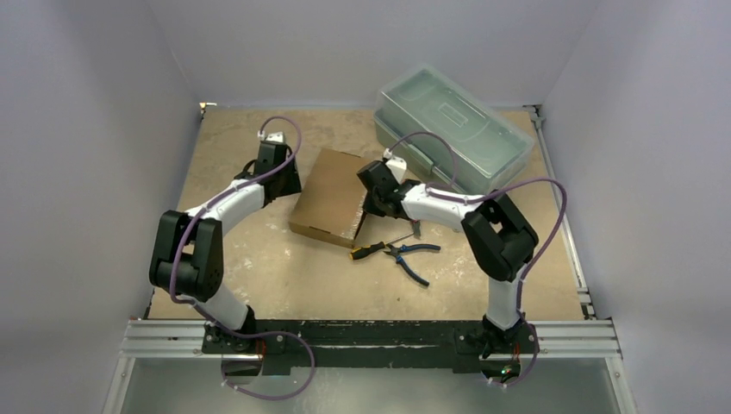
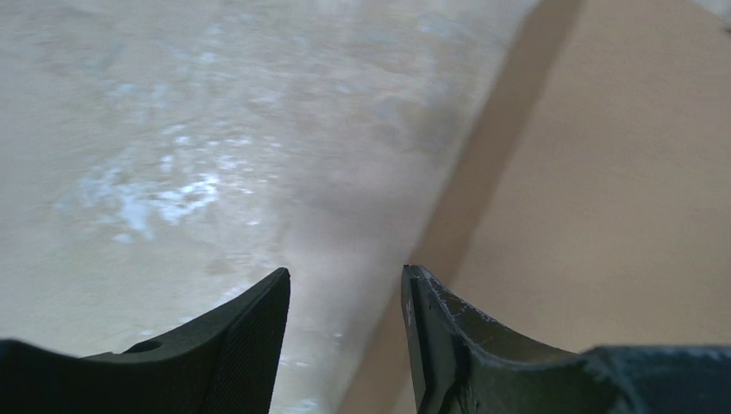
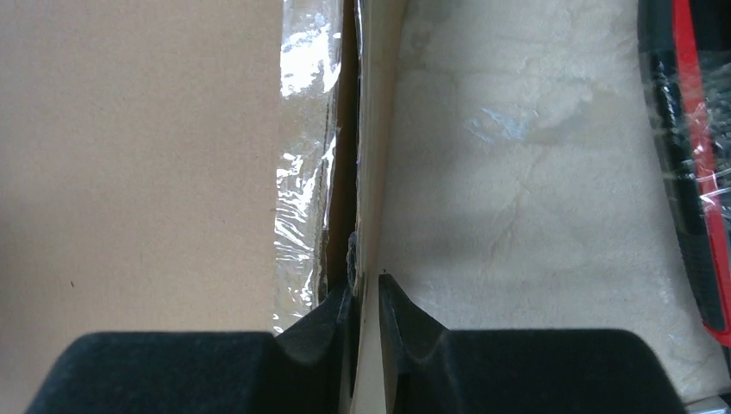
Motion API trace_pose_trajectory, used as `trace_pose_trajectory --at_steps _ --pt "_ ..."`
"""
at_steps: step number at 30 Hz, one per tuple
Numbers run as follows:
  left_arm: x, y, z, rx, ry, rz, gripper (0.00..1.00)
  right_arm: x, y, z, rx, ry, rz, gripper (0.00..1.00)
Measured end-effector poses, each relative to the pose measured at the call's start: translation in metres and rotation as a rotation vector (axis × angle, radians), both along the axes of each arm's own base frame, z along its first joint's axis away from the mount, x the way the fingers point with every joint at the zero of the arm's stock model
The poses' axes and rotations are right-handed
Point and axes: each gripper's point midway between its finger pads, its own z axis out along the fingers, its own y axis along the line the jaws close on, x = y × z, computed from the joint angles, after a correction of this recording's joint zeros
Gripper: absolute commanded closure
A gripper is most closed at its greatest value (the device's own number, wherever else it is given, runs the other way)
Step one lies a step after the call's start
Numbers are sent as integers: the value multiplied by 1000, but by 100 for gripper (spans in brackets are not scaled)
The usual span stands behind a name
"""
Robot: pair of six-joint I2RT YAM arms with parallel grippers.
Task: Unpack the express box
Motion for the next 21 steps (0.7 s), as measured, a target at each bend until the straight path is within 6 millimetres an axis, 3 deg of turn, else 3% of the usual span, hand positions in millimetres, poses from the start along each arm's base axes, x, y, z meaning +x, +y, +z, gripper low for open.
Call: trace_pose_trajectory --at_steps 8,13,16,21 --pt "-1 39 -26 91 64 113 49 19 22 1 -106 -10 18 80" --pt "-2 52 -23 129 62 151 47 27 31 1 -104 -17 39 91" --pt "-6 58 -5 155 32 161 48 29 34 2 -97 -26 56 97" --pt "-3 49 53 80 -117 140 55 29 36 3 -101 -35 81 100"
